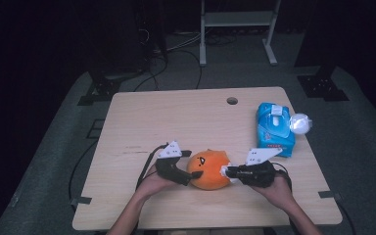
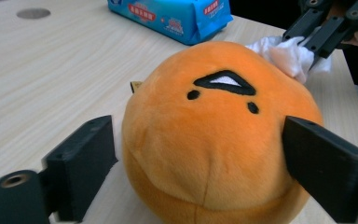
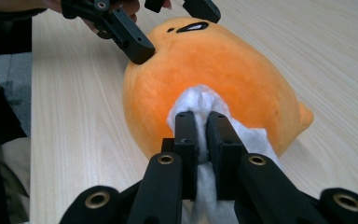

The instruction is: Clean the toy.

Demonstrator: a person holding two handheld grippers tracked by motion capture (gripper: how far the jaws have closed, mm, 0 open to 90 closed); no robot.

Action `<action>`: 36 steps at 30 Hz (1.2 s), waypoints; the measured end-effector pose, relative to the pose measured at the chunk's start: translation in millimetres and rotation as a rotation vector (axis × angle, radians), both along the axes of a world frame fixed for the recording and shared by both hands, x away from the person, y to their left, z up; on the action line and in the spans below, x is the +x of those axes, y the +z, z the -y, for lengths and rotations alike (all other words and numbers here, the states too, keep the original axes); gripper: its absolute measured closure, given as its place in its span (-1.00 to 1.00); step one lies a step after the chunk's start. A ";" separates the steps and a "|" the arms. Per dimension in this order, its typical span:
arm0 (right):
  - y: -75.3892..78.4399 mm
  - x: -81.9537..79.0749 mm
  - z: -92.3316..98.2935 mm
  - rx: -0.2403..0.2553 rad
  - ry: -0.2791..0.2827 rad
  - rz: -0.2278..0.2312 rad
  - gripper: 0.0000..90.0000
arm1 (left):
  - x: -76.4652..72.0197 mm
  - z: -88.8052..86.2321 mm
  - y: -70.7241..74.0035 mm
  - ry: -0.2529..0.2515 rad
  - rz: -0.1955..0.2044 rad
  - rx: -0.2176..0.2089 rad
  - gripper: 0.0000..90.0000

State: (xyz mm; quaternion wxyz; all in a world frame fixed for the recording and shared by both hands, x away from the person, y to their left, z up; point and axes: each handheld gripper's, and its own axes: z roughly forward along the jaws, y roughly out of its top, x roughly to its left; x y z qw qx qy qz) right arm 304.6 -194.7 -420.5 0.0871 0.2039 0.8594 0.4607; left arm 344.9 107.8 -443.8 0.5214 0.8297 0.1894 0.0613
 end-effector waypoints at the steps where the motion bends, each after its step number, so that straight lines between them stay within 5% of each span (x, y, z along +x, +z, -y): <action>1: 0.6 -0.4 -1.6 -0.002 0.000 0.006 0.83 | -0.4 -0.2 0.2 -0.016 0.002 -0.002 -0.67; 5: 3.2 -2.8 -13.0 0.024 0.033 0.010 0.83 | -1.9 3.6 0.5 -0.026 0.013 -0.019 -0.37; 9: 3.1 -9.1 -36.5 0.006 0.112 0.028 0.83 | -2.8 6.5 -0.1 -0.004 0.019 -0.008 -0.32; 13: 5.2 -6.2 -32.8 0.004 0.090 0.035 0.83 | -0.6 1.1 -2.4 0.005 0.008 -0.018 -0.27; 20: 1.3 3.3 0.2 0.018 -0.014 0.015 0.83 | 2.8 -2.7 -5.2 0.001 -0.005 -0.028 -0.28; 25: -2.6 1.3 0.6 0.014 -0.008 0.004 0.83 | 4.7 1.7 -6.0 0.024 -0.063 -0.027 -0.67; 31: 2.9 -0.3 -10.3 0.052 0.002 0.011 0.83 | -3.6 8.1 -2.2 -0.047 0.021 -0.008 -0.40; 34: 7.3 -2.4 -22.3 0.055 0.021 0.040 0.83 | -11.2 14.1 1.0 -0.079 0.092 0.038 -0.35; 36: 9.2 -2.3 -25.3 0.051 0.021 0.052 0.83 | -12.2 13.5 0.8 -0.081 0.099 0.041 -0.32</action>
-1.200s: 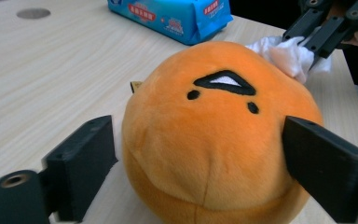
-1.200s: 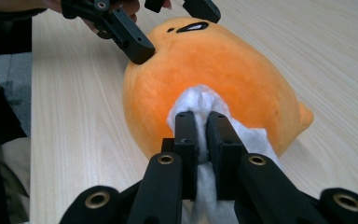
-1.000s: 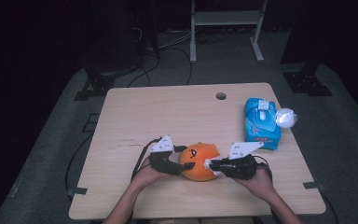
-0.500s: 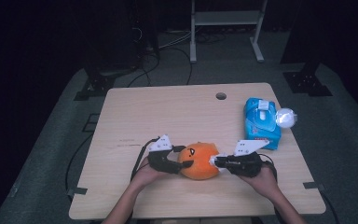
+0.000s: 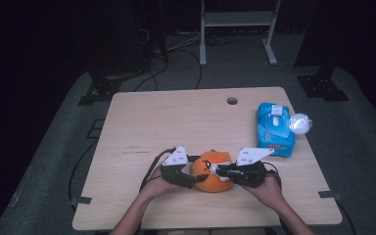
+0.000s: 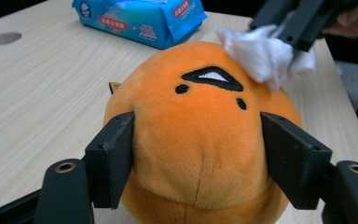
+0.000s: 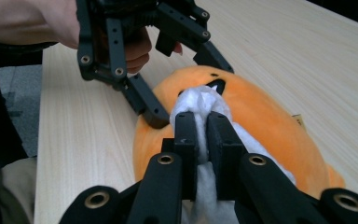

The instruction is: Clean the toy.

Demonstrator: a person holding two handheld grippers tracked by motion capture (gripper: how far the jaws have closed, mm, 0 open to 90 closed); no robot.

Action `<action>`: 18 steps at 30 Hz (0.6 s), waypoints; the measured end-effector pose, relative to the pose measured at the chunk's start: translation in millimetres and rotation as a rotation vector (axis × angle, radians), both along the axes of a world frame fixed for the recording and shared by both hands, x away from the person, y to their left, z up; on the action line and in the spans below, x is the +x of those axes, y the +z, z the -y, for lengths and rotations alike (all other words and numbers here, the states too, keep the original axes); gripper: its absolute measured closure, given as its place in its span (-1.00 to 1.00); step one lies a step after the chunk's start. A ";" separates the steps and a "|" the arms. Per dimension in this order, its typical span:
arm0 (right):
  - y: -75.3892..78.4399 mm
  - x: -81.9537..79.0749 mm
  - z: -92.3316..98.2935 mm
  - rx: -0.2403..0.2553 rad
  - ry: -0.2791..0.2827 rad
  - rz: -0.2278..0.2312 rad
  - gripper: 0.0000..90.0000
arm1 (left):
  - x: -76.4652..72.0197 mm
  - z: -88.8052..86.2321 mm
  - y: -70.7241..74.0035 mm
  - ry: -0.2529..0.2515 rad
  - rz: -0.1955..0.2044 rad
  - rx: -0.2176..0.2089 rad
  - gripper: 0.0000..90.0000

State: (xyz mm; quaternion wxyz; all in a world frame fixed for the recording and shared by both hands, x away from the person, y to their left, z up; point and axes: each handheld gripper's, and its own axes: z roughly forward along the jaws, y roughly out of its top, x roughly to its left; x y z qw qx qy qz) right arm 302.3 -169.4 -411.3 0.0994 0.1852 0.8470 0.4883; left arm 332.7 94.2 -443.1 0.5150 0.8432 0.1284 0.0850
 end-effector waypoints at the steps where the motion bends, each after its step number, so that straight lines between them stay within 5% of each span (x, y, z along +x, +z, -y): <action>1: 0.1 0.5 0.8 0.003 -0.004 -0.003 0.83 | 0.1 -0.6 -0.5 -0.002 -0.002 -0.004 -0.31; 7: -2.1 3.9 15.0 0.005 -0.058 -0.009 0.83 | 0.1 -2.3 -1.1 -0.001 -0.012 -0.002 -0.33; 12: -7.8 0.1 13.8 0.005 -0.051 -0.026 0.83 | 0.6 5.4 6.8 0.036 -0.072 -0.027 -0.71; 18: -5.3 -2.0 3.7 -0.002 -0.017 -0.014 0.82 | 4.6 -1.9 2.5 0.019 -0.054 -0.006 -0.38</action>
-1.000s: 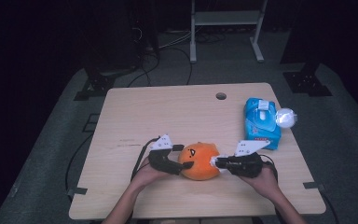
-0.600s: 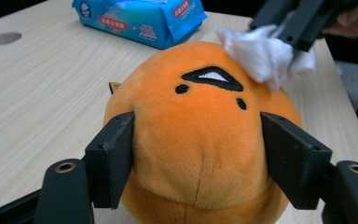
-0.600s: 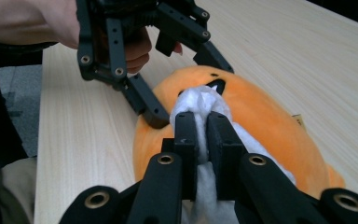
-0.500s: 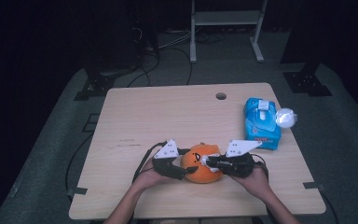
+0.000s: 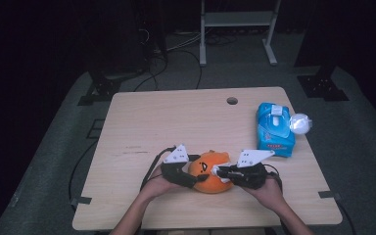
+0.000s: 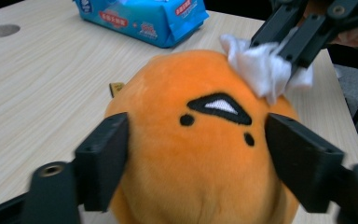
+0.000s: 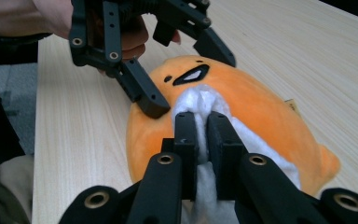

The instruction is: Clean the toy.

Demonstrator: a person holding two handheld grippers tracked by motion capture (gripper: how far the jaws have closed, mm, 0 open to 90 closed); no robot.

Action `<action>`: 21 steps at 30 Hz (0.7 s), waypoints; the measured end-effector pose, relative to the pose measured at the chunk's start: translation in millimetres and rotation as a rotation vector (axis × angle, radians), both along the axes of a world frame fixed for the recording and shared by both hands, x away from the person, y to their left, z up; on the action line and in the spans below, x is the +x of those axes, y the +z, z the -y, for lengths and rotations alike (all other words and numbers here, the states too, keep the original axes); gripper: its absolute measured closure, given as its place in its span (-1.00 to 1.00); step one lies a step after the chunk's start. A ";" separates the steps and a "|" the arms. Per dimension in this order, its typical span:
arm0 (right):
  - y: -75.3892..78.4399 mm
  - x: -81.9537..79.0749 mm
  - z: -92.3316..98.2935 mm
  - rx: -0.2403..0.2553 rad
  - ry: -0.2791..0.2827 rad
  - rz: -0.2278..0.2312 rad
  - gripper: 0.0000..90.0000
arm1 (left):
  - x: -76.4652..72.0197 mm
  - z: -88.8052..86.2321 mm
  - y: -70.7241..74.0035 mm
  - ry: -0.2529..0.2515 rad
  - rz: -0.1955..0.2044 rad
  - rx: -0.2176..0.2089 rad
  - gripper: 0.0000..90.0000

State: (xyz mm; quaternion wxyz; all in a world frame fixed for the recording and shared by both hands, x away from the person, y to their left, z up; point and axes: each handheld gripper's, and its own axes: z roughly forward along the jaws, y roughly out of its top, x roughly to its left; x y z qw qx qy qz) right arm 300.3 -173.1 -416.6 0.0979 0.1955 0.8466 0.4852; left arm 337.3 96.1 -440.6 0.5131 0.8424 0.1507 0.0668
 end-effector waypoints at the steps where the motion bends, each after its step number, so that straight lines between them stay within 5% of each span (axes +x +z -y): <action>1: -0.1 1.7 2.2 0.005 -0.002 -0.007 0.82 | 1.4 -2.2 -1.0 0.002 -0.011 -0.002 -0.35; 7: -6.0 8.9 20.1 0.019 -0.042 -0.040 0.82 | 8.7 -14.0 -6.1 0.006 -0.053 -0.019 -0.32; 14: -8.4 8.9 28.1 0.022 -0.046 -0.065 0.82 | 6.7 -14.9 -6.1 -0.012 -0.054 -0.012 -0.33; 17: -11.4 8.3 25.1 0.029 -0.017 -0.094 0.82 | 3.4 -8.3 0.5 -0.005 -0.067 -0.015 -0.58; 21: -11.7 6.7 21.4 0.025 -0.004 -0.089 0.82 | 0.4 -4.7 -0.6 -0.014 -0.033 0.009 -0.44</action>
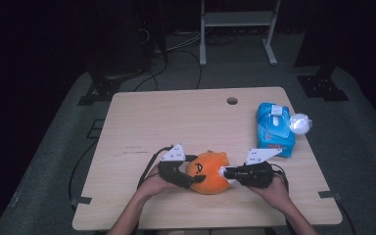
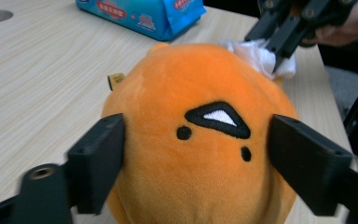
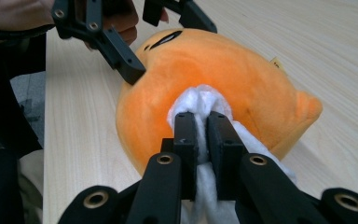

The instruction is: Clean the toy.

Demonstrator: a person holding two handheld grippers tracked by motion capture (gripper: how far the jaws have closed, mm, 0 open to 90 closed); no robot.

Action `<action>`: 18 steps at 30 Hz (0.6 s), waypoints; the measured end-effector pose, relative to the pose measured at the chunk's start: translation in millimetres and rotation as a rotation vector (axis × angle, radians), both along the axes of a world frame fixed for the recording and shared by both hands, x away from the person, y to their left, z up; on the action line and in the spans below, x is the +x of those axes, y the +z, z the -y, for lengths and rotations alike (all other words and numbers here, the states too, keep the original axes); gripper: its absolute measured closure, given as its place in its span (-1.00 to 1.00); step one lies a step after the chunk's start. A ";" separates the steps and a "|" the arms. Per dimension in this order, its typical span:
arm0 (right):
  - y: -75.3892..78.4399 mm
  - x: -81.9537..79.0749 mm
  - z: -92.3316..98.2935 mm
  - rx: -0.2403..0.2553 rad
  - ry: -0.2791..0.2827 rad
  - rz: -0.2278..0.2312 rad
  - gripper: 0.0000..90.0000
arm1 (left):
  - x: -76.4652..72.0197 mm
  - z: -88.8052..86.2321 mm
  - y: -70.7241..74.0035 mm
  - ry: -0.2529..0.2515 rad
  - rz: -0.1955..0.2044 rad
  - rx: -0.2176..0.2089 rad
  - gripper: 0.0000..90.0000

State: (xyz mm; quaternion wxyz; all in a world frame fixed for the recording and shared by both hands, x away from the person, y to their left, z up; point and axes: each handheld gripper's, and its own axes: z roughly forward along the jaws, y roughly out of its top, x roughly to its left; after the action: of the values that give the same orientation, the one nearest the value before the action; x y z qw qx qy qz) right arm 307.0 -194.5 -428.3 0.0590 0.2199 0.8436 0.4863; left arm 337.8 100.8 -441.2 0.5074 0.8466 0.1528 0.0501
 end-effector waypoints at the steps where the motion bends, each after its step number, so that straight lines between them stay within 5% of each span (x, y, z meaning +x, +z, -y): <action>1: 0.6 0.5 0.3 0.000 -0.009 0.003 0.82 | 0.6 -1.3 -1.0 0.004 -0.001 0.000 -0.39; 7: 5.7 11.9 5.5 0.023 -0.093 0.020 0.82 | 0.1 -4.8 -2.3 -0.013 0.026 0.018 -0.29; 14: -5.9 16.4 17.4 0.016 -0.111 -0.042 0.82 | 8.7 -16.4 -7.2 0.017 -0.034 -0.018 -0.37; 18: -3.6 11.2 13.2 0.018 -0.086 -0.033 0.82 | 3.5 -12.1 -5.8 -0.013 0.016 -0.003 -0.32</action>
State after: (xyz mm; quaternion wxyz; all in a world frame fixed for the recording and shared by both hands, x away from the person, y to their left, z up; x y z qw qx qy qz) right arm 318.1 -207.7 -431.9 0.0638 0.2644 0.8298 0.4872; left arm 341.2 113.0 -447.0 0.5103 0.8463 0.1432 0.0532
